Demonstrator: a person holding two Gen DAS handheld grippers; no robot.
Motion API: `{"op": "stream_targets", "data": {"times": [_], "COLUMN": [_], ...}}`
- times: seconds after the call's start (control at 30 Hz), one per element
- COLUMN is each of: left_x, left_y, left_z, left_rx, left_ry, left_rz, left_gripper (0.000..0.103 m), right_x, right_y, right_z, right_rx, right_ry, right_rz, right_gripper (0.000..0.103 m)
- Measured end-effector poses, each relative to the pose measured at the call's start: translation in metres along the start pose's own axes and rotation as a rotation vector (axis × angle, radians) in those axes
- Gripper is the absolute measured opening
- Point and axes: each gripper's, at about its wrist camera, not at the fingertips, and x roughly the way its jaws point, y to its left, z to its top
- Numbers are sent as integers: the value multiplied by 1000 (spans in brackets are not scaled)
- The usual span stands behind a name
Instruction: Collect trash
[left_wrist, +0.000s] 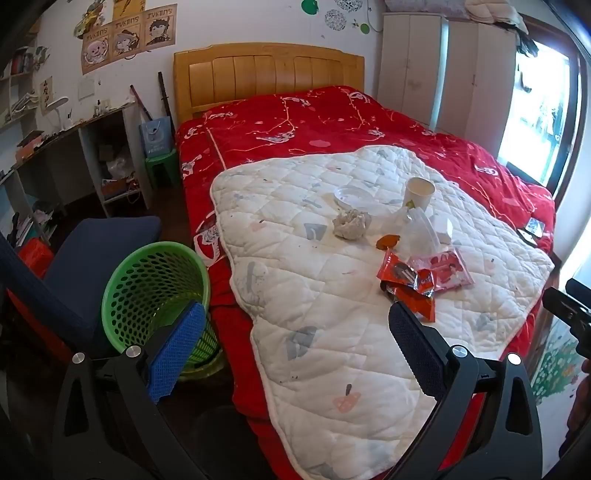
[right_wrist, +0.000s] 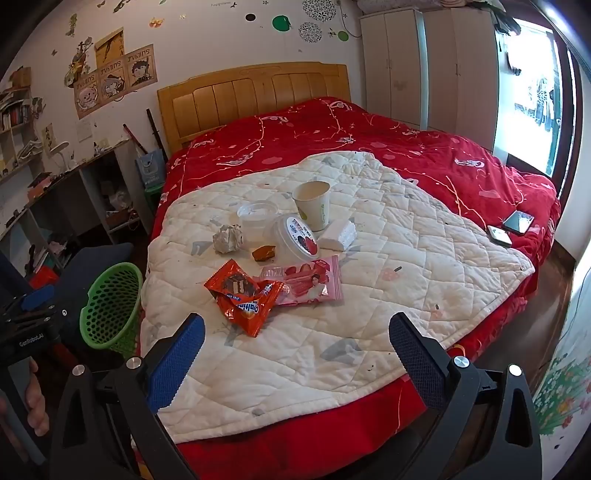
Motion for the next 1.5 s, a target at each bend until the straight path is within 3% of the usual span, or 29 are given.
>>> {"op": "stream_targets", "data": {"times": [0.83, 1.5], "left_x": [6, 25], "left_y": [6, 4], "left_z": [-6, 10], "left_rx": [2, -25], "left_ry": [-1, -8], "left_rz": [3, -5], "left_gripper": [98, 98], "right_x": [3, 25], "right_y": [0, -1], "right_z": [-2, 8], "right_rx": [-3, -27], "right_ry": [7, 26], "right_rz": [-1, -2], "right_gripper": [97, 97]}}
